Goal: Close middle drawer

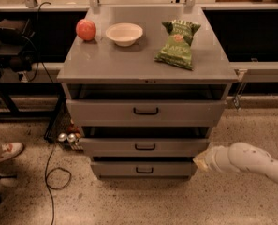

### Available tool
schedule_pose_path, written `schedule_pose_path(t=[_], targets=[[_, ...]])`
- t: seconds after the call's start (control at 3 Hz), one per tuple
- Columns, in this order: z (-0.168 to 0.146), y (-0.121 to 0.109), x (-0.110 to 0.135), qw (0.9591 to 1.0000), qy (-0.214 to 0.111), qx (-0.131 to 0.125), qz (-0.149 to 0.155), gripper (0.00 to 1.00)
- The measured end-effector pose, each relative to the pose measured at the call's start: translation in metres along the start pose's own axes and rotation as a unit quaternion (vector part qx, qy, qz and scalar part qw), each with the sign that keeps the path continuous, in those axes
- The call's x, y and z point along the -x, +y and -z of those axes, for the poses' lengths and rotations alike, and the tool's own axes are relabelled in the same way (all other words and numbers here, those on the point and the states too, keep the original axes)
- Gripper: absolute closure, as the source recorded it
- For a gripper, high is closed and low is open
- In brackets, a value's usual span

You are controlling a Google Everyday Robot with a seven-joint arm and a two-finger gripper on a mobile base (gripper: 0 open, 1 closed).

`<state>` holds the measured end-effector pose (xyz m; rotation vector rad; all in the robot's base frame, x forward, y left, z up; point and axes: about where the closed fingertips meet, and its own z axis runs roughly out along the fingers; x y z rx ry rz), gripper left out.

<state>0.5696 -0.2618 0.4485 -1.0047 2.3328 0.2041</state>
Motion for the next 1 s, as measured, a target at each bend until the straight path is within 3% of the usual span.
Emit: schedule_pose_path(t=[0.33, 1.0], targets=[[0.042, -0.01, -0.018, 0.9993, -0.011, -0.017, -0.031, 1.0], [0.126, -0.077, -0.028, 0.9962, -0.033, -0.053, -0.06, 1.0]])
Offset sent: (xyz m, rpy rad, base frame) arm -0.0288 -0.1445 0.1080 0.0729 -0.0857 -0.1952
